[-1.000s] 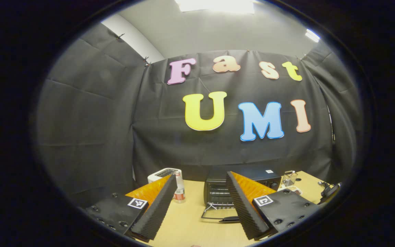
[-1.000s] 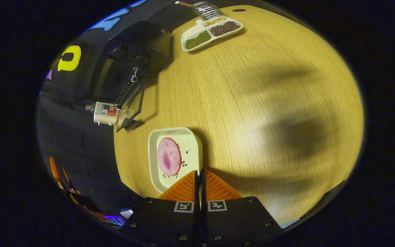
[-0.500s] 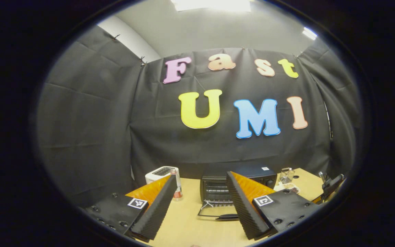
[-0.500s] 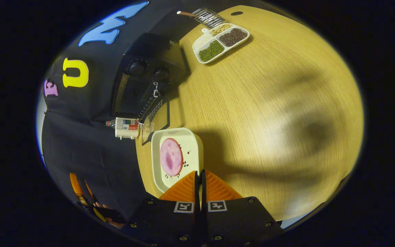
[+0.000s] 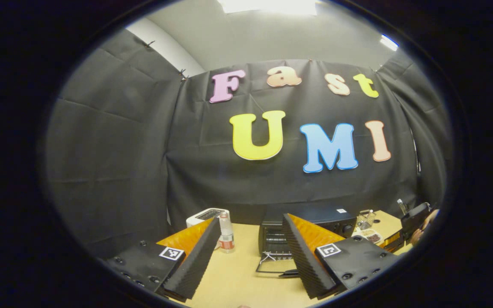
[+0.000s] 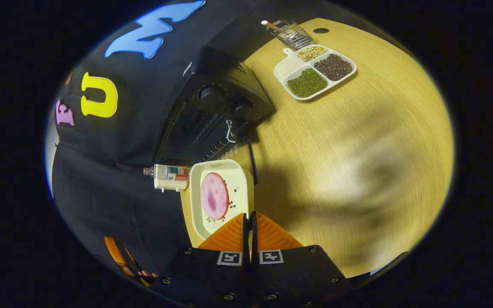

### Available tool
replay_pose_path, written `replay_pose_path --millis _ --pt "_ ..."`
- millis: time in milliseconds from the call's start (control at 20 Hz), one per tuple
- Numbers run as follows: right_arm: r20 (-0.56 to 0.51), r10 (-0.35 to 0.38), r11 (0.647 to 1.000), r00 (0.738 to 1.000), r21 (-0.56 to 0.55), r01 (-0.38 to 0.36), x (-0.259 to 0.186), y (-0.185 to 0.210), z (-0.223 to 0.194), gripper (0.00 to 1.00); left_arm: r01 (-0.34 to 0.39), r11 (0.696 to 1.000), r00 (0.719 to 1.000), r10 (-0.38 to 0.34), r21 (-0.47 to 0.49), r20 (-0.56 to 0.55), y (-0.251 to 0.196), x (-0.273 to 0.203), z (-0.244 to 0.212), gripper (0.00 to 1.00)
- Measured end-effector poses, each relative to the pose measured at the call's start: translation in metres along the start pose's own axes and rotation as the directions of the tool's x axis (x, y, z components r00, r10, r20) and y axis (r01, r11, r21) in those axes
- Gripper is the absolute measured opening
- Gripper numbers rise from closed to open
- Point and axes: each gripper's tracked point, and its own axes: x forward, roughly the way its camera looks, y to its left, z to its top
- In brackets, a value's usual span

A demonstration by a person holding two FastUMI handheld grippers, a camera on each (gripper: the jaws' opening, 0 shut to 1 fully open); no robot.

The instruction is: Open the electric oven with the left hand, put the food in, and close the electric oven.

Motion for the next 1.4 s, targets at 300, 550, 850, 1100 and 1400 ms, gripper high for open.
replay_pose_path --millis 300,550,850,1100,1400 --pt "0.121 0.013 0.993 0.993 0.117 -0.027 0.038 0.040 0.020 0.01 -0.024 1.000 1.000 0.024 -0.010 -0.005 0.035 0.029 -0.008 0.97" --pt "0.217 0.036 0.970 0.976 0.227 -0.086 0.071 0.076 0.030 0.01 -0.015 1.000 1.000 0.015 0.003 -0.024 0.055 0.053 -0.017 0.97" --pt "0.287 -0.019 0.939 0.958 0.334 -0.081 0.100 0.088 0.041 0.01 0.011 1.000 0.999 -0.010 0.024 -0.034 0.068 0.078 -0.021 0.97" --pt "0.347 -0.041 0.885 0.937 0.447 -0.127 0.125 0.097 0.059 0.01 0.013 0.999 0.999 -0.011 0.045 -0.051 0.083 0.089 -0.021 0.97" --pt "0.471 -0.082 0.843 0.878 0.503 -0.191 0.143 0.107 0.091 0.01 -0.016 0.998 0.996 0.021 0.061 -0.084 0.106 0.090 -0.027 1.00"
